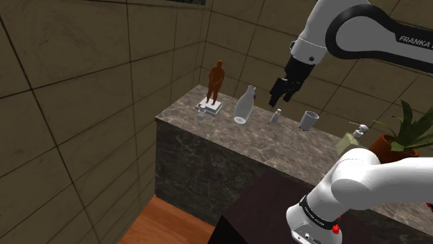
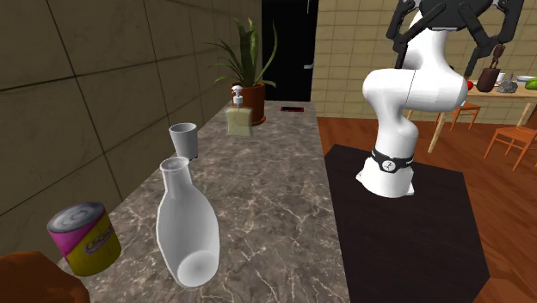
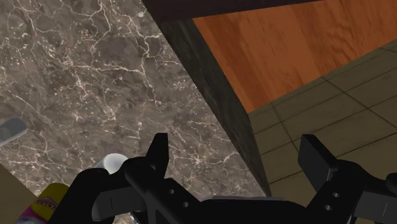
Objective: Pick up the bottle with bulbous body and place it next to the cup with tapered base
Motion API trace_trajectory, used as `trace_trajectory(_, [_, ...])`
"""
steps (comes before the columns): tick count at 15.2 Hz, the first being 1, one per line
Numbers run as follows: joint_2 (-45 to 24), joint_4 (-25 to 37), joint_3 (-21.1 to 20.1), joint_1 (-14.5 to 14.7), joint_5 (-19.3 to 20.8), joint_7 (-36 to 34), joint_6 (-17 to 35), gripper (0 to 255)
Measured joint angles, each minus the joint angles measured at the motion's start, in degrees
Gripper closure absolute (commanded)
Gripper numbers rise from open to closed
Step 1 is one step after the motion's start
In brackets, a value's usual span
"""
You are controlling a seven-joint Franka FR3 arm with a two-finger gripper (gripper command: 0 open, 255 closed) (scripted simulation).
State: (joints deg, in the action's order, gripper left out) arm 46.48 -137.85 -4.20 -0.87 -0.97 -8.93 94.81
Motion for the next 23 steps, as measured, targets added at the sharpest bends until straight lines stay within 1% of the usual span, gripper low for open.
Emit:
trace_trajectory(3, [-1.3,-0.1,1.1,-0.5,0.7,1.2,1.5,0])
trace_trajectory(8, [-7.9,0.3,5.5,-2.5,3.2,5.8,8.2,0])
trace_trajectory(16, [-21.1,6.1,11.8,-4.7,4.8,12.7,16.8,0])
trace_trajectory(18, [-25.4,9.3,13.7,-5.2,4.7,15.0,18.1,0])
trace_trajectory(23, [-34.4,14.9,17.1,-5.9,3.1,19.6,22.0,0])
